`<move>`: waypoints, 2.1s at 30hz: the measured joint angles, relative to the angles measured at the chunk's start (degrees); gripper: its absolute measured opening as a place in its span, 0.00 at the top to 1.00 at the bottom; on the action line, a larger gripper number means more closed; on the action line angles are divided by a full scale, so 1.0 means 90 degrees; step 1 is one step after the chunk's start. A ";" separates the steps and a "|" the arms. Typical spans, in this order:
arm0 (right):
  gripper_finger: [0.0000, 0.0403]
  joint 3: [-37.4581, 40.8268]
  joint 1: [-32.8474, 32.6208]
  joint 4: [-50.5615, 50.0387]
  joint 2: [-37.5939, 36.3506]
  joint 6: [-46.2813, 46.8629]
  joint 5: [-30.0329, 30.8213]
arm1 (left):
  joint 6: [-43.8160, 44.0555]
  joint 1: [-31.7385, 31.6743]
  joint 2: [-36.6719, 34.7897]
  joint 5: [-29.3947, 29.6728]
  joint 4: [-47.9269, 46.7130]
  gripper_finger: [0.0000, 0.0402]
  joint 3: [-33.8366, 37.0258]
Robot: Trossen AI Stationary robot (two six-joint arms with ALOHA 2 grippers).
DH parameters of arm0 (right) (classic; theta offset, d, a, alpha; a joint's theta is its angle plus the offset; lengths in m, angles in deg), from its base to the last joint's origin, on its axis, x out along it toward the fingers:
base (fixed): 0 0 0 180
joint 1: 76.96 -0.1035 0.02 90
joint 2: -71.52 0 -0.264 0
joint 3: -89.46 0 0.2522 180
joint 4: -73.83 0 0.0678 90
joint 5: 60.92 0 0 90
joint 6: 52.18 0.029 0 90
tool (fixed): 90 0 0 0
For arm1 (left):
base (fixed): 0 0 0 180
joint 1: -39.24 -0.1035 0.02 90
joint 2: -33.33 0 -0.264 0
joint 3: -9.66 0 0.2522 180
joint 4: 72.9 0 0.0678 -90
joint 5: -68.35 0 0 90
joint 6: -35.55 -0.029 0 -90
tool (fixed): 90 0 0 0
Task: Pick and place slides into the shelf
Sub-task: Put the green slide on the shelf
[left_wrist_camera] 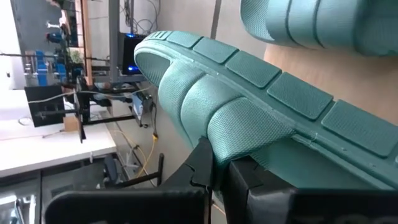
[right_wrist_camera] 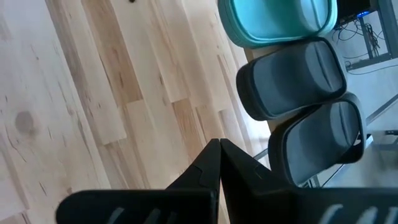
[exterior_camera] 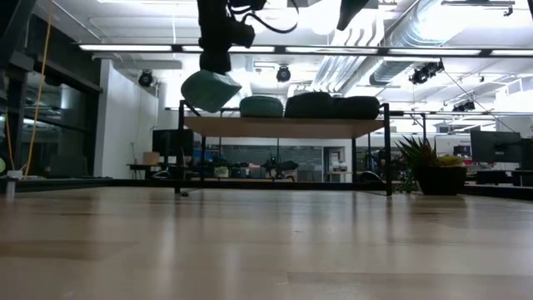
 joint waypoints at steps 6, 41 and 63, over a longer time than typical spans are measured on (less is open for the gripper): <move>1.00 0.0000 0.0000 0.0027 0.0000 -0.0001 0.0000 | 0.0013 -0.0007 0.0101 -0.0030 -0.0003 1.00 0.0007; 1.00 0.0000 -0.0002 0.0022 0.0000 -0.0001 0.0011 | 0.0310 0.0410 0.0047 0.0004 -0.0370 0.49 -0.0528; 1.00 0.0000 0.1265 0.2127 0.0000 -0.2532 -0.0353 | 0.1663 0.0411 -0.0746 -0.2594 -0.1190 0.73 -0.3211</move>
